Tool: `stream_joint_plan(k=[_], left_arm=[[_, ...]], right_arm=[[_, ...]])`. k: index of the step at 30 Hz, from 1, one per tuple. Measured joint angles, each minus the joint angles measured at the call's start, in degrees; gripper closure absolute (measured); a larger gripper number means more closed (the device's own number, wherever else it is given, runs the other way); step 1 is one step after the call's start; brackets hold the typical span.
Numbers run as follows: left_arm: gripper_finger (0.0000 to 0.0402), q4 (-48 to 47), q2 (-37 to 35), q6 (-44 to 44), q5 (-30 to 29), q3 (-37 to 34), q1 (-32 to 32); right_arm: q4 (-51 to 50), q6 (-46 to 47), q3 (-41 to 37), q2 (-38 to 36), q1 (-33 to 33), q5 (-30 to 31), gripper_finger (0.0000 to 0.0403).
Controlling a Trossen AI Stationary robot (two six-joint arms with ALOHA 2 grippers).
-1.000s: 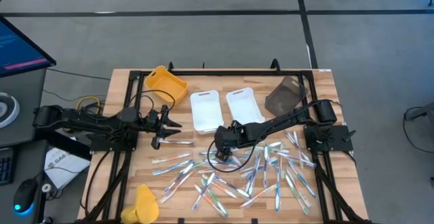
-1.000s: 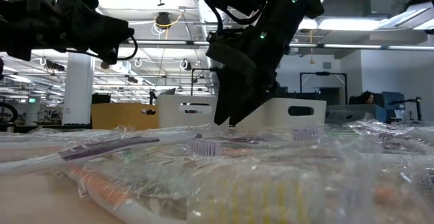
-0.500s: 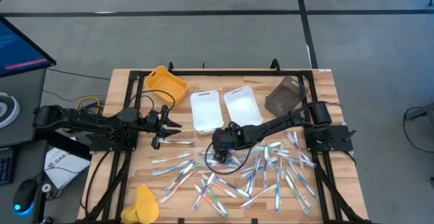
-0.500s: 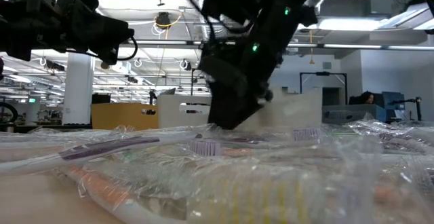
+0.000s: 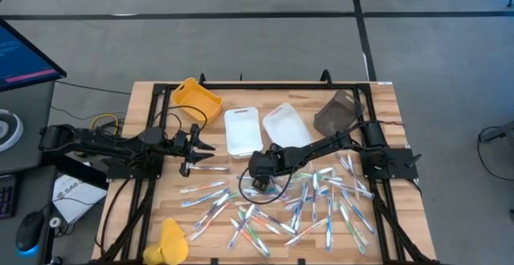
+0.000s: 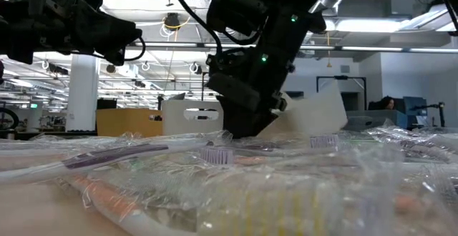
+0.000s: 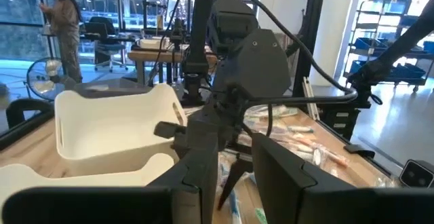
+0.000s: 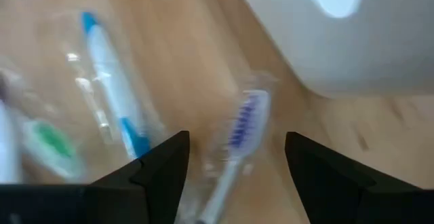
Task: Pick & Place Toothbrushes
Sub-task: Put the purple toothbrush into the right white bin
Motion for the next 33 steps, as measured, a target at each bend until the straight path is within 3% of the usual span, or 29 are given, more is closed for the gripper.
stream_joint_plan(k=[12, 18, 27, 33], left_arm=[[0.0315, 0.1, 0.3, -0.4, 0.0, 0.0, 0.0], [0.0315, 0.1, 0.3, -0.6, 0.0, 0.0, 0.0], [0.0315, -0.2, 0.3, -0.6, 0.0, 0.0, 0.0], [0.0315, -0.3, 0.3, -0.5, 0.0, 0.0, 0.0]], right_arm=[[-0.1, 0.0, 0.0, 0.0, -0.4, 0.1, 0.0173], [-0.7, -0.1, 0.0, 0.0, -0.4, 0.1, 0.0237], [-0.6, -1.6, 0.0, 0.1, -1.4, -0.3, 0.0381], [-0.6, -1.5, 0.0, 0.1, -1.9, -0.3, 0.0381]])
